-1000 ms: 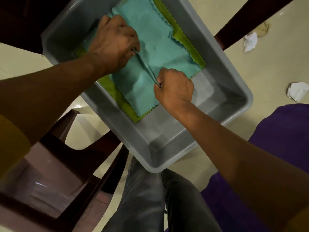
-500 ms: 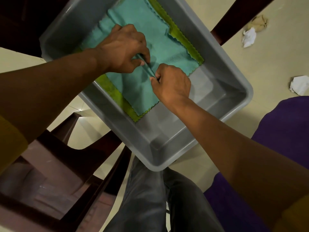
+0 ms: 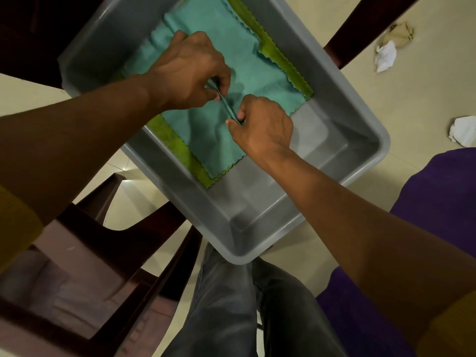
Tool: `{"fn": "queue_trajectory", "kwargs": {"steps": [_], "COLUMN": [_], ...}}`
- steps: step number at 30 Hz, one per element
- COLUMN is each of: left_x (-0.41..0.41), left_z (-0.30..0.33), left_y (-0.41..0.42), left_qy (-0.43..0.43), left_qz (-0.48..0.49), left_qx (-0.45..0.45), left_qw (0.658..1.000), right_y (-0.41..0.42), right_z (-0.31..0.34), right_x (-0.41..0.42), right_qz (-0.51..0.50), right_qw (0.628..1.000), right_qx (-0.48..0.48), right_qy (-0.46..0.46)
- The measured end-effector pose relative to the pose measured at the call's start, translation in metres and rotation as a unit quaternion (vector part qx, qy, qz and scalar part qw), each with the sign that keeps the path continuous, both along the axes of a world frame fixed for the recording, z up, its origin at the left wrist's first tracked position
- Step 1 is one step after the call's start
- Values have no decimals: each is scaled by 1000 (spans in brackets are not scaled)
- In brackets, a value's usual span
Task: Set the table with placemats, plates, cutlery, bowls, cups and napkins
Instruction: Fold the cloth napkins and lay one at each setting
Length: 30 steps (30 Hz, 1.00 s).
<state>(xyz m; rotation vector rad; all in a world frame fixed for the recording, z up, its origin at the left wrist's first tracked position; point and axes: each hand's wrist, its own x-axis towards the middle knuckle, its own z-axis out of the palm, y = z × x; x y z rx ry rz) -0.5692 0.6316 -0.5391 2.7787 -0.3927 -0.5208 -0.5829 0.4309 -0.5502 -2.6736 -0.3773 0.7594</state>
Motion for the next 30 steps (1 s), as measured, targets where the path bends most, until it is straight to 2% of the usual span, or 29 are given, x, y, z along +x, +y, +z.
{"fn": "queue_trajectory", "kwargs": {"steps": [6, 11, 18, 24, 27, 30], "left_x": [-13, -25, -30, -24, -24, -28], "left_z": [14, 50, 130, 207, 240, 264], "left_y": [-1, -10, -33, -68, -96, -130], "left_qy": [-4, -34, -47, -66, -70, -54], "left_qz": [9, -18, 4, 17, 24, 52], "left_qx": [-7, -12, -96, -155, -204, -238], "left_qw": [1000, 999, 994, 986, 976, 968], "right_y": [1, -3, -34, -93, -127, -158], "right_z": [21, 70, 156, 248, 287, 322], "right_x": [-4, -7, -10, -23, -35, -48], "right_qz": [15, 36, 39, -89, -168, -261], "right_qw": [1000, 999, 998, 991, 969, 931], "right_qx": [-14, -7, -46, 95, 173, 249], "right_qy": [-11, -21, 7, -26, -49, -51]}}
